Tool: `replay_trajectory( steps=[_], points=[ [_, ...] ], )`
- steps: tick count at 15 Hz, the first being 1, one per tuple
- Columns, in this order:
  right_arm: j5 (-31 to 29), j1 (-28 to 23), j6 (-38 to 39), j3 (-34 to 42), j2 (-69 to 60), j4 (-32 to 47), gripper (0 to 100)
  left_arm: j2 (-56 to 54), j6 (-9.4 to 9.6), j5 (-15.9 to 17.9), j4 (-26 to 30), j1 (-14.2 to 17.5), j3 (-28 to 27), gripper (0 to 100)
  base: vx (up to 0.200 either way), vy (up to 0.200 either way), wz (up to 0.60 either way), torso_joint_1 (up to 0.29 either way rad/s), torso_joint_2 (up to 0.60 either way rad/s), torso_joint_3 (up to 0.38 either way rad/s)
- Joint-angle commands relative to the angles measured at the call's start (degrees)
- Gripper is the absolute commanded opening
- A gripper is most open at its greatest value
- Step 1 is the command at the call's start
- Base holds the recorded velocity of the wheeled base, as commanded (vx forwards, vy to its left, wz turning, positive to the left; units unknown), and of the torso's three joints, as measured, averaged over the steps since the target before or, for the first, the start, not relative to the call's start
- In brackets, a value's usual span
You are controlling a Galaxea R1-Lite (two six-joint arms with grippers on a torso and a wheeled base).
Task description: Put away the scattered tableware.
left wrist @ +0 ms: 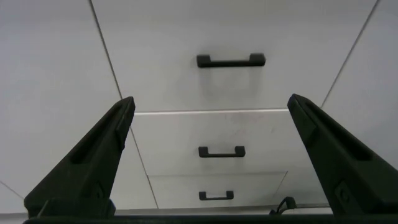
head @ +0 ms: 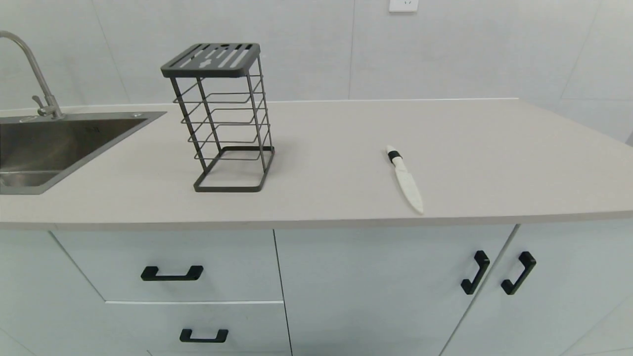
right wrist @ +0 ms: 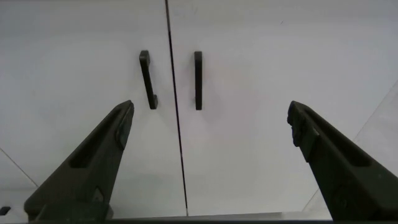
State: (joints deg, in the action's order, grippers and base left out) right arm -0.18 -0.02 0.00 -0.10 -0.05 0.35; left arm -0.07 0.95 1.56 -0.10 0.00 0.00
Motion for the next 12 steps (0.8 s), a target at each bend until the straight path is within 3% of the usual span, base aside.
replay_trajectory(
  steps=[1,4,9,12],
  points=[
    [0.01,-0.06,0.00,0.01,0.05,0.00,100,0.07,0.02,0.02,0.01,0.00,0.00,100,0.200,0.000,0.00,0.222,-0.50,-0.207],
    [0.01,-0.06,0.00,0.01,0.05,0.00,100,0.07,-0.25,-0.07,0.01,0.00,0.00,100,0.000,0.000,0.00,0.193,-0.36,-0.170],
    [0.01,-0.06,0.00,0.01,0.05,0.00,100,0.07,-0.34,-0.07,0.01,0.00,0.00,100,0.000,0.000,0.00,0.067,-0.13,-0.062],
    [0.01,-0.06,0.00,0.01,0.05,0.00,100,0.07,-0.34,-0.07,0.01,0.00,0.00,100,0.000,0.000,0.00,0.245,-0.42,-0.189]
  ],
)
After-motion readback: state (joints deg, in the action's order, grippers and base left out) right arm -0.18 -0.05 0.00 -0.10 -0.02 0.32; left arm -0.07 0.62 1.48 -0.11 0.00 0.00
